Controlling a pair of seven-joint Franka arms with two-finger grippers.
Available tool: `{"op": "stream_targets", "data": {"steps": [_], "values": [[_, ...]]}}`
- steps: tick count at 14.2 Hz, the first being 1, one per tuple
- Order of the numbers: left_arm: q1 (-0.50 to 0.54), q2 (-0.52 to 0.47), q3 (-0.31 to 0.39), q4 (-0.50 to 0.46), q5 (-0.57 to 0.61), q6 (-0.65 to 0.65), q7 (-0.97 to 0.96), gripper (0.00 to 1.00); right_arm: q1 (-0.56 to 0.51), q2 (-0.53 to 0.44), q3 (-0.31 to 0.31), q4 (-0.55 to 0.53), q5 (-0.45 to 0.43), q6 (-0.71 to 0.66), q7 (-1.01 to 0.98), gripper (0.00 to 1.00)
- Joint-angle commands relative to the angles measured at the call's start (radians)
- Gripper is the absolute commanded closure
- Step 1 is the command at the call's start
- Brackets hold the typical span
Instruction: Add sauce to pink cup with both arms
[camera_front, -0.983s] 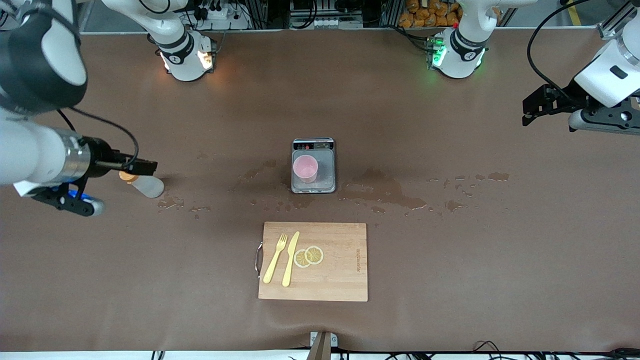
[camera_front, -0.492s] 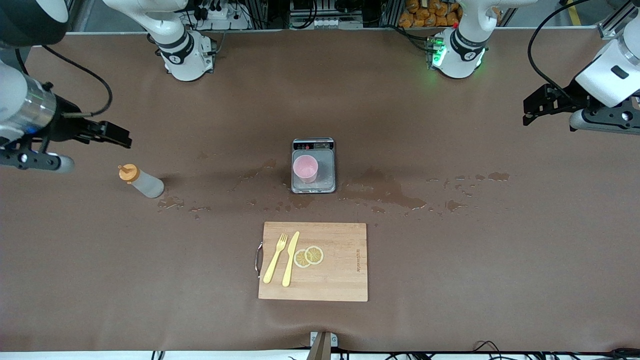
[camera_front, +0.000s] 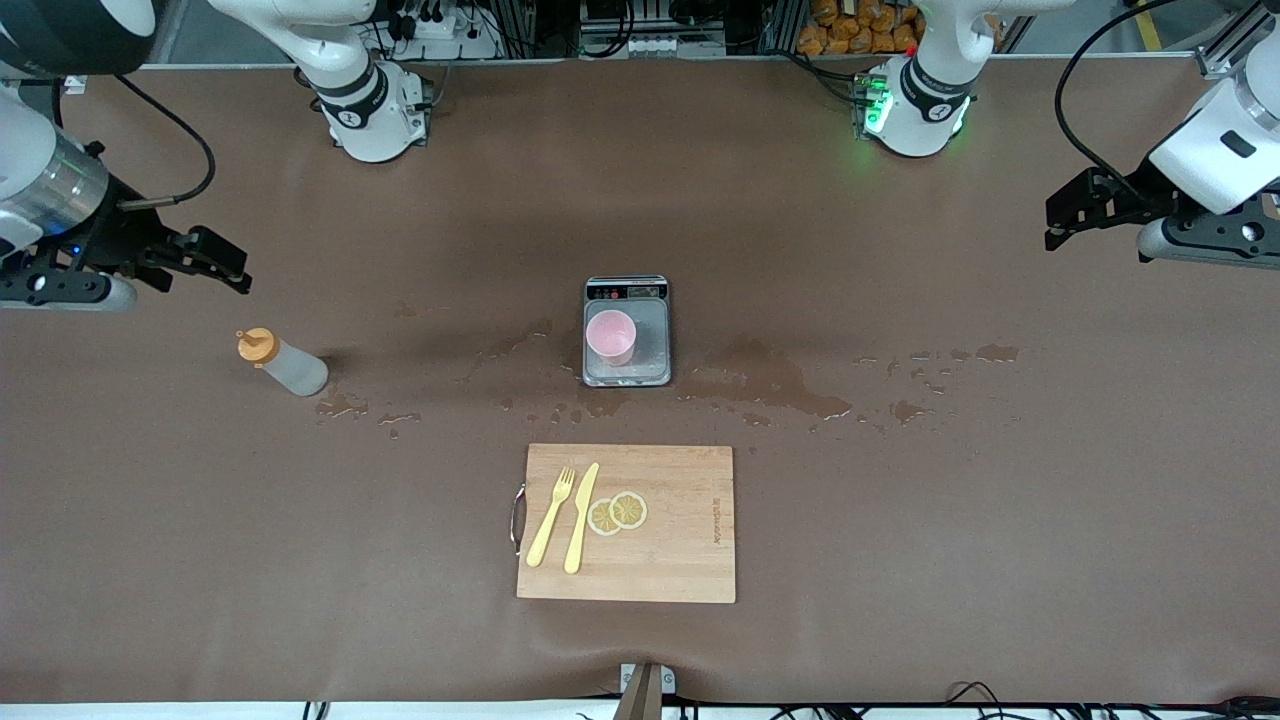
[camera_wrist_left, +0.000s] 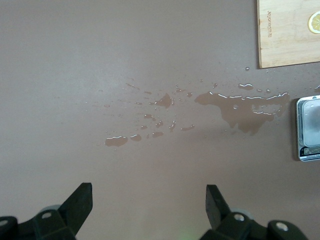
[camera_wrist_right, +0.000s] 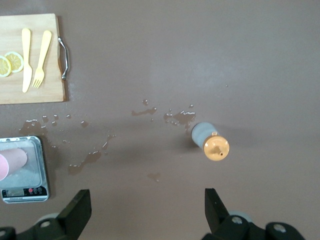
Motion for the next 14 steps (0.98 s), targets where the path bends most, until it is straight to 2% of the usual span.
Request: {"op": "stream_targets", "data": {"steps": [1,3,5,14], "values": [[0.007,-0.002,-0.003,0.013,-0.005,-0.02,-0.009,0.0,-0.001,0.052,0.011,0.1,-0.043,-0.034,-0.012,0.0],[0.005,-0.002,-0.003,0.013,-0.005,-0.02,-0.011,0.0,-0.009,0.071,0.011,0.137,-0.044,-0.033,-0.014,0.0],[0.005,-0.002,-0.003,0.011,-0.005,-0.022,-0.011,0.0,-0.013,0.128,0.009,0.234,-0.046,-0.068,-0.014,0.0],[0.01,0.0,-0.001,0.01,-0.005,-0.022,-0.008,0.0,-0.001,0.138,0.011,0.252,-0.106,-0.094,-0.014,0.0]]}}
